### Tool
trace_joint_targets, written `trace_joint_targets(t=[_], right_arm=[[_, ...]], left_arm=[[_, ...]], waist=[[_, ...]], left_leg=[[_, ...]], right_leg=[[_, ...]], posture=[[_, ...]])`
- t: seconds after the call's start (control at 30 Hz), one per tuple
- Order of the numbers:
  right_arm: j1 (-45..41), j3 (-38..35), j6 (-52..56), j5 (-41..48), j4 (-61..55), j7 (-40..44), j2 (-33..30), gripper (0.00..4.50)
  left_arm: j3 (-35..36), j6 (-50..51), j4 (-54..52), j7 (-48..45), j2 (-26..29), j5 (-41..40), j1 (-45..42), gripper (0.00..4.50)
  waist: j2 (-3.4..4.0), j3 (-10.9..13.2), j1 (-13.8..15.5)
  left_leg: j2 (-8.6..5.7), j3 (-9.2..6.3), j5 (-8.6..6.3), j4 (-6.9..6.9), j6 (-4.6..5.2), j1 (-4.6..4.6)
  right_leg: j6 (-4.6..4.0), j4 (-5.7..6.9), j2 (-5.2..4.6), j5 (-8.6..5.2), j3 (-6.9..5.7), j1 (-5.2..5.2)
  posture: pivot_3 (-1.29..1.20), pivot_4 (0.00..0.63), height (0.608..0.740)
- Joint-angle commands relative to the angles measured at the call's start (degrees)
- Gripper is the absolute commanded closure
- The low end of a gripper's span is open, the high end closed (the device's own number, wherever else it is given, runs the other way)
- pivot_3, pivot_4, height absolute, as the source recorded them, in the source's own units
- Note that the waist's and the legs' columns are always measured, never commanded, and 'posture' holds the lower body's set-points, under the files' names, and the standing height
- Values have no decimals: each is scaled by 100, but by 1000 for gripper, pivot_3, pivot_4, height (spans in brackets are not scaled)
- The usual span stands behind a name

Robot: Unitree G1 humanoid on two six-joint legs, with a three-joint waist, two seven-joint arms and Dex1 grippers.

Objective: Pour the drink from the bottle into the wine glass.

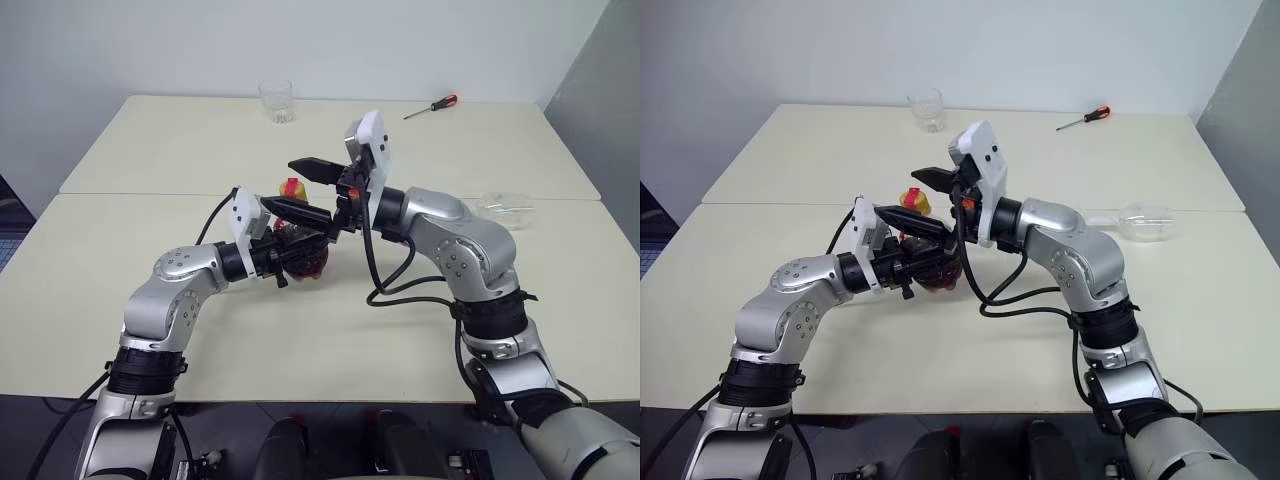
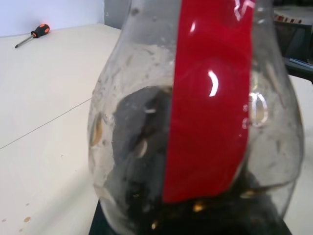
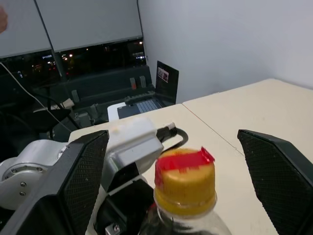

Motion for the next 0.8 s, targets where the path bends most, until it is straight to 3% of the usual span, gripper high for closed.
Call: trace_joint_targets(t=[0.03,0.13,0.33,0.4,0.67,0.8], right_arm=[[-168,-81,-23,107,-19,22,79,0],[-204,-100,-27,121,56,28,122,571],[-186,-109,-7,144,118,52,142,2732],[-187,-117,-13,143,130,67,139,3237],[-267,-151,-9,218,226,377,-1,3231],[-262,-101,-83,566,235,1481,-343,3231]], left_arm=[[62,-183,-114,-52,-12,-18,-139,3458],[65,-191,-107,-68,0,-12,-143,3458],[53,-203,-92,-62,-20,-19,-181,3458],[48,-190,-118,-69,-20,-30,-174,3459],[86,287,-903,-237,159,-437,222,3467],[195,680,-1582,-282,390,-840,541,3468]], waist=[[0,0,0],[0,0,1],[0,0,1],[0,0,0],[1,1,-8],[3,3,-8]], left_leg=[[0,-1,0,0,0,0],[1,0,0,0,0,-1],[1,-1,0,0,0,-1],[0,0,0,0,0,-1],[2,0,0,-1,0,-1],[5,-2,0,-2,1,-2]], right_leg=[[0,0,0,0,-1,0],[0,0,0,0,0,0],[0,-1,-1,0,0,0],[0,0,-1,0,1,0],[0,-3,0,0,2,0],[0,-3,-1,0,0,0]], posture=[[0,150,740],[0,150,740],[0,150,740],[0,150,740],[0,150,740],[0,150,740]])
